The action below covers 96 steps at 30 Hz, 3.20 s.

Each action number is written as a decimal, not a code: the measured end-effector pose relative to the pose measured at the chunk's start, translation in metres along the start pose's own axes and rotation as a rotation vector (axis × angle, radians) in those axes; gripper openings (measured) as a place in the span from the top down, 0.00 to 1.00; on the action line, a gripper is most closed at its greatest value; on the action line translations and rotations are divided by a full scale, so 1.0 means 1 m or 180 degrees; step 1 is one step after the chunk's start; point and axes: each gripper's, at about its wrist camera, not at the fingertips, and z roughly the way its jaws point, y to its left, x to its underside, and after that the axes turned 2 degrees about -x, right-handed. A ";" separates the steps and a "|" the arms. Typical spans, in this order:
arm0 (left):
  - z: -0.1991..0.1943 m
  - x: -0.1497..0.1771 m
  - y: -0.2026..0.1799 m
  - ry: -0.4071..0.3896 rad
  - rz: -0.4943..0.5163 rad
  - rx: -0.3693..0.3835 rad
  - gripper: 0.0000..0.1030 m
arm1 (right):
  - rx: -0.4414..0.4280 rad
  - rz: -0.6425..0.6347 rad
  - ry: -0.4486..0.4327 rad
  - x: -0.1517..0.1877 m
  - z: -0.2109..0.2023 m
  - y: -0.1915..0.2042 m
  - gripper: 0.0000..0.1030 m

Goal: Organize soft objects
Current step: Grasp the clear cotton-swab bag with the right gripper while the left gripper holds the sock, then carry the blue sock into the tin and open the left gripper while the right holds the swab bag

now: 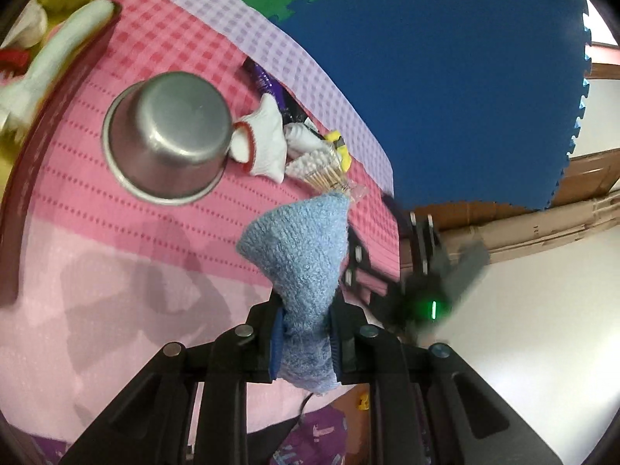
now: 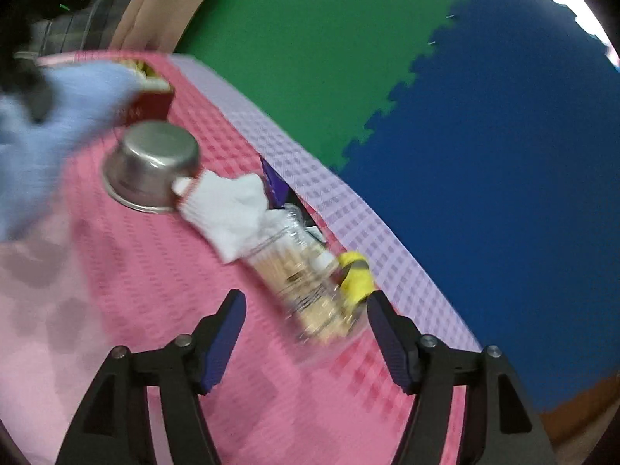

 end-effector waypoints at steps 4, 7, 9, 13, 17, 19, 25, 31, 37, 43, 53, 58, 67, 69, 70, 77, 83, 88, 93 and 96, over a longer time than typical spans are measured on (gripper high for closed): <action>-0.005 0.004 0.006 -0.0004 -0.0042 -0.0029 0.84 | -0.0363 0.0181 0.0250 -0.014 0.045 -0.025 0.35; -0.010 0.006 0.011 0.0011 -0.0073 -0.0063 0.84 | -0.0849 0.0490 0.0436 -0.013 0.061 -0.032 0.35; -0.015 0.007 0.013 0.0024 -0.0087 -0.0047 0.84 | -0.1487 0.0834 0.0519 -0.007 0.050 -0.034 0.34; -0.020 0.004 0.018 -0.0030 -0.0099 -0.0060 0.83 | -0.1650 0.1103 0.0046 0.011 -0.016 -0.044 0.35; -0.016 0.005 0.021 -0.0003 -0.0136 -0.0008 0.83 | -0.1169 0.1250 0.0067 0.033 -0.031 -0.066 0.35; -0.016 0.008 0.021 0.0001 -0.0152 0.0030 0.83 | -0.1291 0.1223 0.0140 0.031 -0.022 -0.070 0.35; -0.016 0.012 0.020 0.0024 -0.0188 0.0037 0.83 | -0.1492 0.0319 0.0353 -0.001 0.006 -0.016 0.35; -0.025 0.019 0.017 -0.0023 -0.0184 0.0011 0.83 | -0.1602 -0.0083 0.0702 -0.009 0.051 -0.001 0.35; -0.030 0.024 0.016 -0.0028 -0.0188 0.0010 0.83 | -0.1857 -0.0020 0.0920 -0.016 0.078 -0.007 0.35; -0.032 0.027 0.014 -0.0020 -0.0144 -0.0008 0.83 | -0.1982 0.0153 0.1236 -0.021 0.098 -0.006 0.41; -0.050 0.034 0.013 -0.0209 -0.0080 -0.0029 0.83 | -0.1865 0.1239 0.0946 -0.006 0.032 -0.009 0.75; -0.076 0.038 0.020 -0.0374 -0.0107 -0.0050 0.83 | -0.1977 0.2133 0.0486 0.018 -0.017 -0.003 0.75; -0.142 0.034 0.040 -0.0759 -0.0116 -0.0378 0.83 | -0.2226 0.2667 0.0261 0.023 -0.043 0.037 0.75; -0.150 0.030 0.048 -0.0811 -0.0146 -0.0429 0.83 | -0.2245 0.2673 0.0253 0.021 -0.044 0.041 0.75; -0.153 0.028 0.051 -0.0829 -0.0152 -0.0451 0.83 | -0.2252 0.2675 0.0248 0.019 -0.044 0.041 0.75; -0.159 0.014 0.074 -0.0962 -0.0159 -0.0646 0.83 | -0.2232 0.2740 0.0255 0.022 -0.045 0.039 0.75; -0.159 -0.001 0.099 -0.1004 -0.0287 -0.0713 0.83 | -0.2227 0.2819 0.0310 0.028 -0.044 0.038 0.75; -0.156 -0.015 0.113 -0.1012 -0.0310 -0.0796 0.83 | -0.2208 0.2860 0.0331 0.029 -0.043 0.039 0.75; -0.154 -0.030 0.124 -0.1009 -0.0272 -0.0900 0.83 | -0.2212 0.2857 0.0350 0.028 -0.043 0.041 0.75; -0.148 -0.038 0.133 -0.0965 -0.0300 -0.0926 0.83 | -0.2216 0.2865 0.0369 0.029 -0.042 0.042 0.75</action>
